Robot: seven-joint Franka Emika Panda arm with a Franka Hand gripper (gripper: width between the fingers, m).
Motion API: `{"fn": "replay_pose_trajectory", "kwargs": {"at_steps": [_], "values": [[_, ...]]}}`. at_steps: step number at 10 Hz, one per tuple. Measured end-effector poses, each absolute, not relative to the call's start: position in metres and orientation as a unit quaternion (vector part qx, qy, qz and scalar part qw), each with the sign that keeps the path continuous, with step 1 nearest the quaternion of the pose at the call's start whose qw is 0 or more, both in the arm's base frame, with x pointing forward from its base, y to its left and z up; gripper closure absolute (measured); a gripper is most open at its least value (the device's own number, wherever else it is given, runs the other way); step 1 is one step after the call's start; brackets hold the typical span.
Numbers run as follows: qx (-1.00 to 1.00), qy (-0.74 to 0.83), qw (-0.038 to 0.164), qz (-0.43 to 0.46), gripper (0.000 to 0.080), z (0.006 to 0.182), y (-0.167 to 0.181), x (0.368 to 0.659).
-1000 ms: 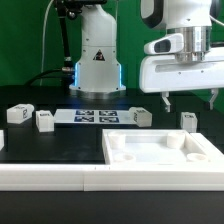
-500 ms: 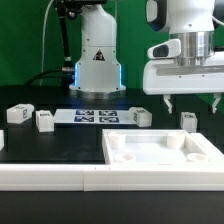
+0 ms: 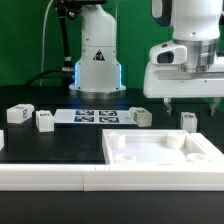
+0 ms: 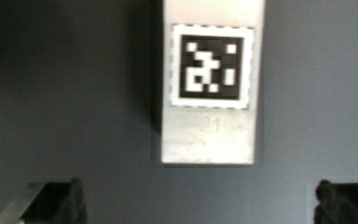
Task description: Assemble one leg
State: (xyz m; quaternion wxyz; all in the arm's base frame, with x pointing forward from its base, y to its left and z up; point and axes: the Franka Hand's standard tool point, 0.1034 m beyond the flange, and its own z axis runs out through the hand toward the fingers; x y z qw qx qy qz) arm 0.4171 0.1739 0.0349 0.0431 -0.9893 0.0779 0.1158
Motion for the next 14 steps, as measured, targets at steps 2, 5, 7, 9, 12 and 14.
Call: {"fn": "replay_pose_trajectory", "kwargs": {"at_steps": [2,5,7,9,12,14], "values": [[-0.981,0.074,0.041,0.176,0.0151,0.031,0.173,0.416],[-0.954,0.078,0.037,0.286,0.0151,0.026,0.173,0.414],[-0.935,0.08,0.035,0.343,0.0151,0.019,0.171,0.411],[-0.913,0.083,0.027,0.398,0.0151,0.012,0.17,0.402],[-0.912,0.084,0.023,0.401,0.0151,0.006,0.183,0.401],[-0.914,0.078,0.027,0.397,0.0151,0.006,0.187,0.402]]}}
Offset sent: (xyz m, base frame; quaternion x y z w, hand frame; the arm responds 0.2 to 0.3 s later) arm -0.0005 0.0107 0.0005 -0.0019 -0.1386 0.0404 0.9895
